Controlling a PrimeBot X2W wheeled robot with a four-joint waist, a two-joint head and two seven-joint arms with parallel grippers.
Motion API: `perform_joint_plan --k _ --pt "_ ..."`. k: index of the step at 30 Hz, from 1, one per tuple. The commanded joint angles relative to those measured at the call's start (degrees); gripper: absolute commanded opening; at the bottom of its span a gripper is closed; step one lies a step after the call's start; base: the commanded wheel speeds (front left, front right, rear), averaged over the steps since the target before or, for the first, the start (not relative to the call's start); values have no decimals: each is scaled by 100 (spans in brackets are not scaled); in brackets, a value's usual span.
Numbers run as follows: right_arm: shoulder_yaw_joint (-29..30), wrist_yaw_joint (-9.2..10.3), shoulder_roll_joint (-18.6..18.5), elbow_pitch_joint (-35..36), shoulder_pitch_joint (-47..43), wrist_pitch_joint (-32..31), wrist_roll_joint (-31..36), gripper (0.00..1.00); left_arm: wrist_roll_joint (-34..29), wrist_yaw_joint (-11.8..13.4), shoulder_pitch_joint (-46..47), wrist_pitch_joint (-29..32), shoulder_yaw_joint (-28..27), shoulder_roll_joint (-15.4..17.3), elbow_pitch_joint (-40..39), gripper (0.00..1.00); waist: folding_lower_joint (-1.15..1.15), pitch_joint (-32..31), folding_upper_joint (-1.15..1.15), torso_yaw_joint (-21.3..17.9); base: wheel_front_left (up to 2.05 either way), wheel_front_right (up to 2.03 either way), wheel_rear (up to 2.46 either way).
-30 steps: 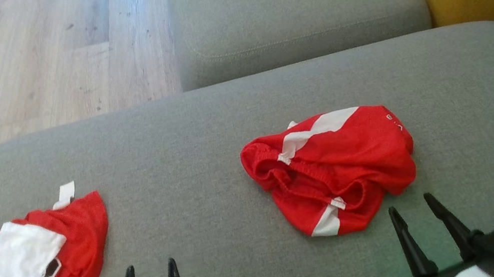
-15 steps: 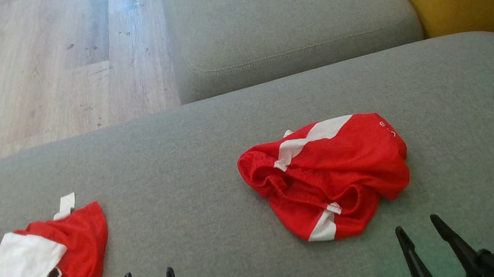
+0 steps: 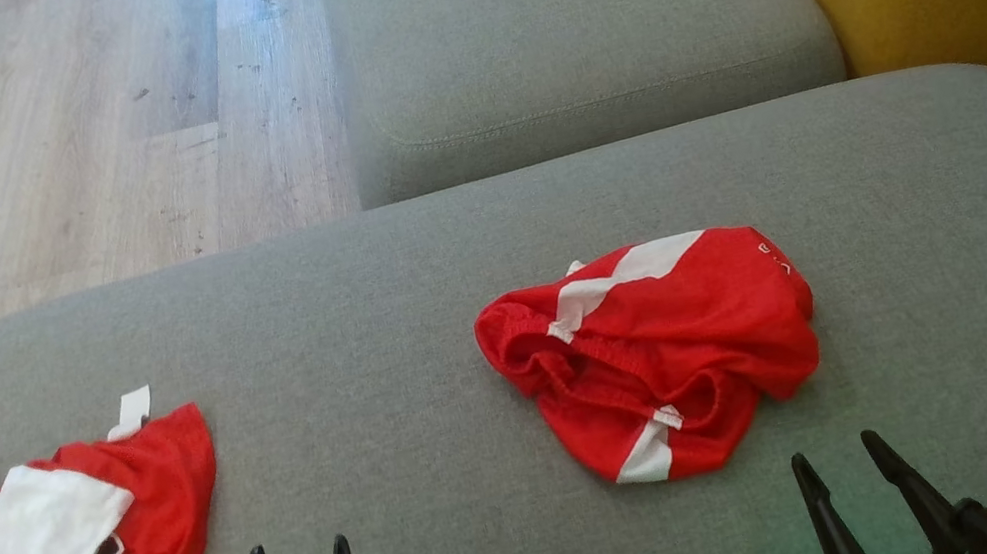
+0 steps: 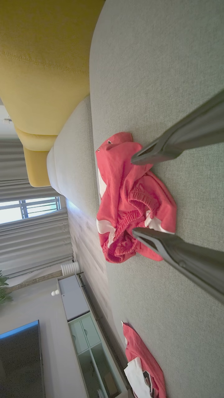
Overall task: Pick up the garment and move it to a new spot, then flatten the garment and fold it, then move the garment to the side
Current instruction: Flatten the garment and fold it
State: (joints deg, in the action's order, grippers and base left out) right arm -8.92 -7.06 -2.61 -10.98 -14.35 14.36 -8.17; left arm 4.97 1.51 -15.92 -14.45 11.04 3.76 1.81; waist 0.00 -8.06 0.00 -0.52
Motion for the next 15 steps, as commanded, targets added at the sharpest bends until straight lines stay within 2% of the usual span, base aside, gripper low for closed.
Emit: perform_joint_plan --k 1,10,15 --pt "-134 -43 -27 168 292 63 -33 100 -51 -2 183 -54 -212 -75 -145 100 0 -8 0 2 0 0 0" --pt "-155 -43 -27 142 302 63 -16 100 12 -17 187 -54 -220 -85 -117 100 0 -42 0 -35 0 0 0" --pt "-151 -43 -27 168 311 63 17 100 159 17 387 -54 -25 -87 150 100 0 38 0 -80 0 0 0"
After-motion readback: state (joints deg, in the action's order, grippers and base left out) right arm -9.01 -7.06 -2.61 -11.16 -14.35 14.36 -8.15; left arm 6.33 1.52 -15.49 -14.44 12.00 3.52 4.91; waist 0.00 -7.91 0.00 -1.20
